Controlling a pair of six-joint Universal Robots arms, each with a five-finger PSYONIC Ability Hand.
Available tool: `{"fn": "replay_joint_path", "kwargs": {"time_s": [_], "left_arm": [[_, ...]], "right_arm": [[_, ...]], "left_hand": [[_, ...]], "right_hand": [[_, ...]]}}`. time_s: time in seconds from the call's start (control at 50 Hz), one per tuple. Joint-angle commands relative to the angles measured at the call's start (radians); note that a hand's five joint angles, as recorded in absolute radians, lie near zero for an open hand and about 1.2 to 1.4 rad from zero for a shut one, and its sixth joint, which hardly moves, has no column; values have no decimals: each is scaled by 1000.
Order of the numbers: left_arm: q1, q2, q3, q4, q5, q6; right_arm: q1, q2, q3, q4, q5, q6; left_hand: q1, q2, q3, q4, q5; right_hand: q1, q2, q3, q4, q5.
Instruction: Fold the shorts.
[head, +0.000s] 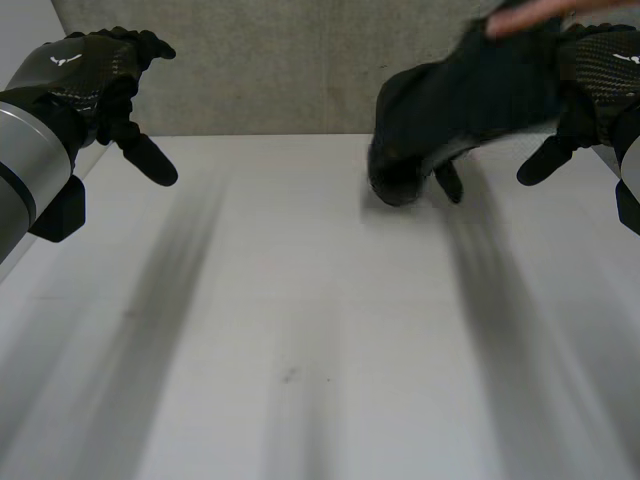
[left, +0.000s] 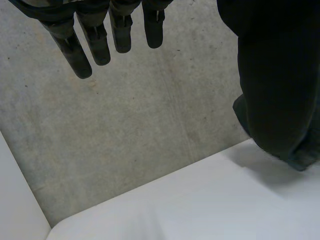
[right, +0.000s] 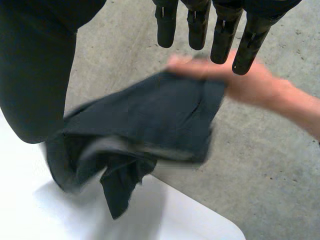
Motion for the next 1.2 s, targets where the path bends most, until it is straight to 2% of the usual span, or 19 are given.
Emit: {"fn": "replay_joint_path", "kwargs": {"time_s": [0.02,0.76,0.94,1.2], "left_arm": [[-1,-1,-1,-1,0,0],[-3,-12,0,2,0,0],[-4,-18,-1,2,0,0],[-3,-60,-9,4,3,0]], "right_arm": [[0,0,4,-2,0,1],[6,11,7,-2,-2,1],[5,14,19,-2,-63,-2],[6,18,27,-2,-72,-2]], "left_hand": [[-18,-25,-37,-30,-46],[-18,-25,-37,-30,-46],[-18,-25,-37,-30,-46],[-18,-25,-37,-30,-46]], "right_hand": [[-4,-40,-26,-58,-48],[-4,-40,-26,-58,-48],[-4,-40,-26,-58,-48],[-4,-40,-26,-58,-48]]}}
